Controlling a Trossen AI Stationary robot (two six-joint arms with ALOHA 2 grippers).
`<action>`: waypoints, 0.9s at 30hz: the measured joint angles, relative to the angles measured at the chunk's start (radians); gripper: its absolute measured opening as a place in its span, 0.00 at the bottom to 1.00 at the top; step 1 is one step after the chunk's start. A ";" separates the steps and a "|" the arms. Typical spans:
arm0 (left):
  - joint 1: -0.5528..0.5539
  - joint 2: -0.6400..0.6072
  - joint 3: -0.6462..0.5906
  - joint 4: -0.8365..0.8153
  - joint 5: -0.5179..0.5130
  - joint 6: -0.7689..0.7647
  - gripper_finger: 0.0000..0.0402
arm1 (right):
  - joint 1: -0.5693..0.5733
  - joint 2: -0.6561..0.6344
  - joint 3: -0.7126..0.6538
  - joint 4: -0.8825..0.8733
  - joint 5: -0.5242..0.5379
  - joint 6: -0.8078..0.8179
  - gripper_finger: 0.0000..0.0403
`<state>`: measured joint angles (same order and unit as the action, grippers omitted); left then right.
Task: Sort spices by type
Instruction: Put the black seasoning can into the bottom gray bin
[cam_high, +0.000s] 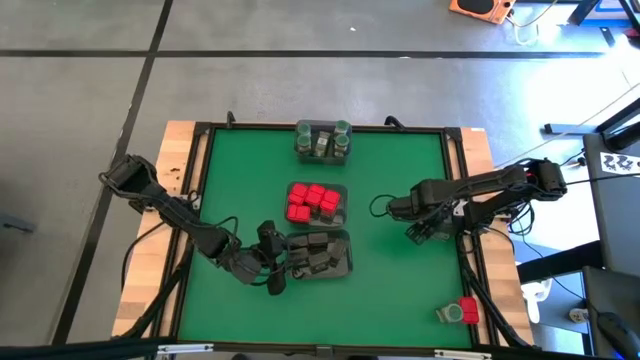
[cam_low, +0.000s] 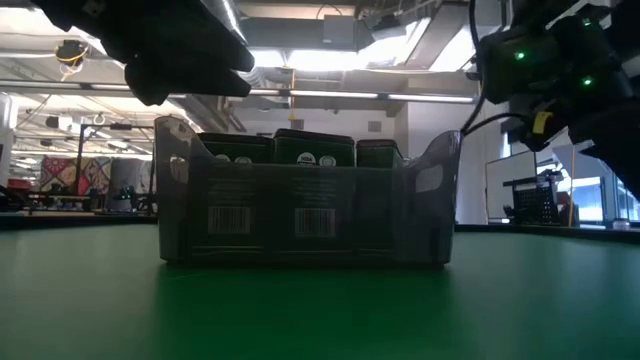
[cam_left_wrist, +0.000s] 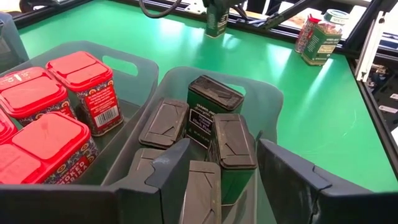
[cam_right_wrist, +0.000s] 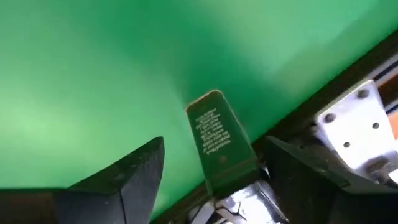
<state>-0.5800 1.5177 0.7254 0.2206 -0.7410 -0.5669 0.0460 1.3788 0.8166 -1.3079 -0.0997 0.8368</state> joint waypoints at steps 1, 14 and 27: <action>0.000 0.000 0.000 0.000 0.000 0.000 0.45 | 0.000 0.000 0.000 -0.001 -0.013 -0.001 0.68; 0.000 0.000 0.000 0.000 0.000 0.001 0.45 | 0.051 0.000 0.000 -0.172 -0.086 -0.038 0.68; 0.000 0.000 0.000 0.000 0.000 0.009 0.45 | 0.097 0.092 -0.014 -0.165 0.037 -0.052 0.62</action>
<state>-0.5800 1.5177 0.7254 0.2208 -0.7414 -0.5581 0.1432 1.4709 0.8028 -1.4734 -0.0630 0.7853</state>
